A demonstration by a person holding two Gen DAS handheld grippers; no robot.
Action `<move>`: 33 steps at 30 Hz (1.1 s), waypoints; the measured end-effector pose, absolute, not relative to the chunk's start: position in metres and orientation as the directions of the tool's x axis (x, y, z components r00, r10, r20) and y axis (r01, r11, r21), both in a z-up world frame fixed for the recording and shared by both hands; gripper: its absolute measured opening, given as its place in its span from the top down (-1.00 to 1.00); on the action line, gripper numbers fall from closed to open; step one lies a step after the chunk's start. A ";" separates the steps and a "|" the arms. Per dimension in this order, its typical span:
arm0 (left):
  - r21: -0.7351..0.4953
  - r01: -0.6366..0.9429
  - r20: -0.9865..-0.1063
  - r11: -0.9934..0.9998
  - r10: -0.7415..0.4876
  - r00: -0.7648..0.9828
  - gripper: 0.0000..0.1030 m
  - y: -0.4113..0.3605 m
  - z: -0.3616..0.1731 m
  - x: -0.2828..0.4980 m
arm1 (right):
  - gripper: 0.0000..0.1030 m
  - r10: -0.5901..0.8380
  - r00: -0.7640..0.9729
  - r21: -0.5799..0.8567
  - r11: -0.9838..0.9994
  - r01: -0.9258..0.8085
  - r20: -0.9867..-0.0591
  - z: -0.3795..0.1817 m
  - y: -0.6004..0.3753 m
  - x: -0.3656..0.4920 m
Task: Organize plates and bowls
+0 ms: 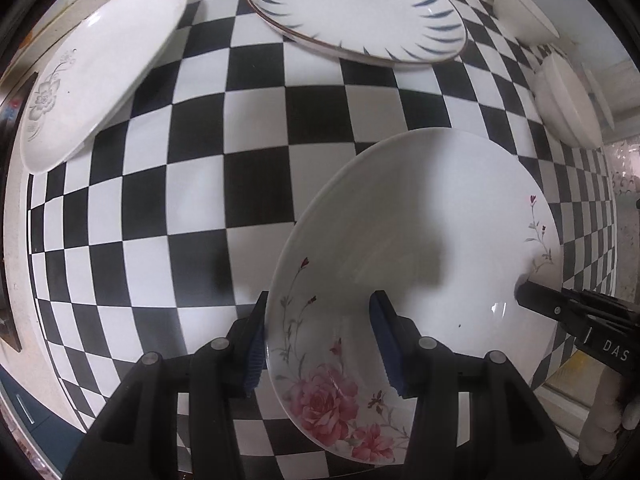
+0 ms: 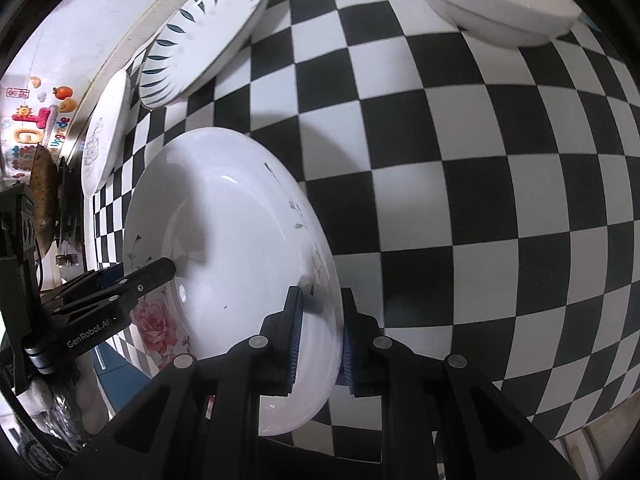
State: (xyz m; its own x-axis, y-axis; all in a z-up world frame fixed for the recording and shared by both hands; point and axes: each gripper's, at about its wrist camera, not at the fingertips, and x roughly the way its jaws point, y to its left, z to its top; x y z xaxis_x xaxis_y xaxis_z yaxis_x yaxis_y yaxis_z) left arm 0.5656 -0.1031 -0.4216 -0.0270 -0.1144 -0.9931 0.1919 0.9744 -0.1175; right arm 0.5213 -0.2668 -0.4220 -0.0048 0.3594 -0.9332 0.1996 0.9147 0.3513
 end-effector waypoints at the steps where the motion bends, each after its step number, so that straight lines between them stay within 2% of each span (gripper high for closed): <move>1: -0.118 0.193 -0.993 0.974 -0.114 -0.029 0.12 -0.090 -0.421 0.559 | 0.62 0.359 -0.009 0.350 0.915 0.198 -0.933 -0.423 -0.269 0.520; 27: -0.099 0.129 -0.995 0.987 -0.096 -0.031 0.11 -0.059 -0.419 0.556 | 0.62 0.417 -0.056 0.404 0.901 0.154 -0.907 -0.431 -0.265 0.533; 33: -0.067 0.066 -0.997 0.996 -0.069 0.035 0.11 -0.032 -0.391 0.558 | 0.62 0.426 -0.007 0.416 0.888 0.194 -0.905 -0.412 -0.285 0.536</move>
